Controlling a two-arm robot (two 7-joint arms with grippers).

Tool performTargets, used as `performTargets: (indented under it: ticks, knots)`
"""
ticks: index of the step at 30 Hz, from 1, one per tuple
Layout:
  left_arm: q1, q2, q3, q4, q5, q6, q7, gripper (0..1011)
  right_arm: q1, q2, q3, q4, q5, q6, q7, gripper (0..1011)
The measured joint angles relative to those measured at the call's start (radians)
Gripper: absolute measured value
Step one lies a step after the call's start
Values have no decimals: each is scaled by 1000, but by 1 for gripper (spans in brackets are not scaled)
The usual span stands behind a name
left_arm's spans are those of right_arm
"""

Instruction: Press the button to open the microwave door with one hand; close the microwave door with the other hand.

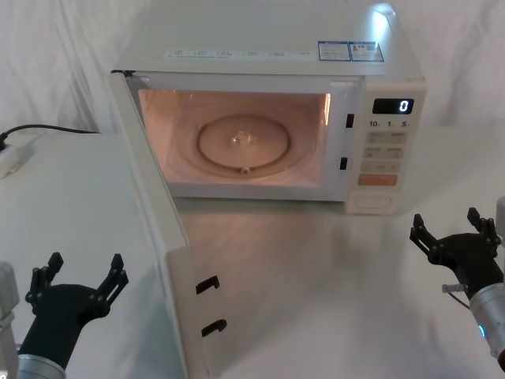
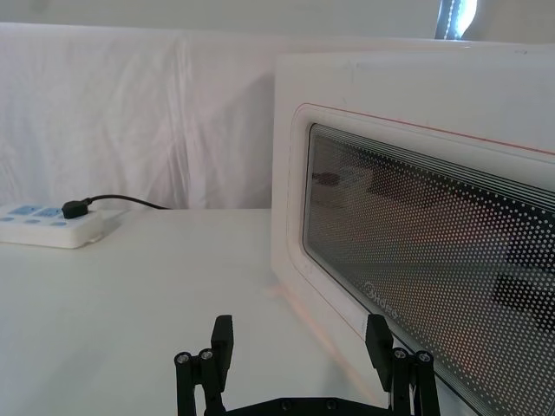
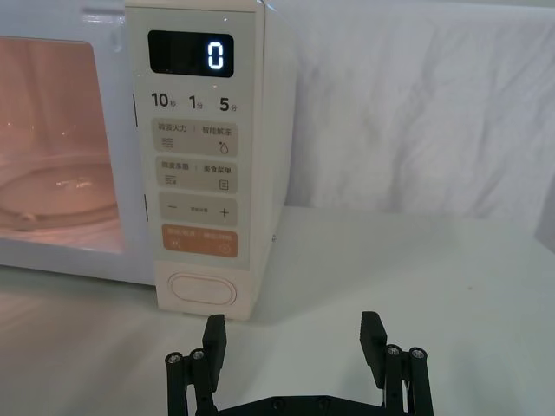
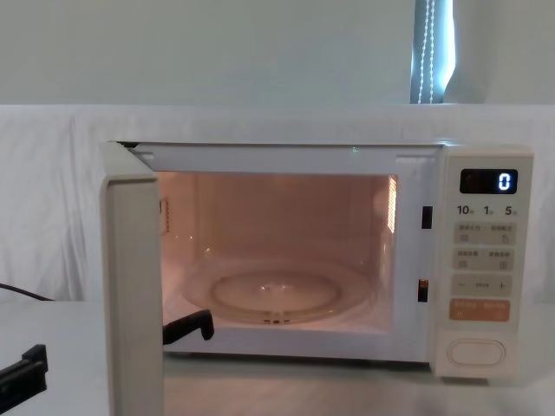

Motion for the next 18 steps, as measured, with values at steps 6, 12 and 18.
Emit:
performTargets:
  ticks: [6,12,18]
  knots:
    - [0,0,0,0,0,0,0,1001,0,0,0,-1,0,0,0,1002]
    - [0,0,0,0,0,0,0,1001,0,0,0,-1,0,0,1,1002]
    - [0,0,0,0,0,0,0,1001,0,0,0,-1,0,0,1,1002]
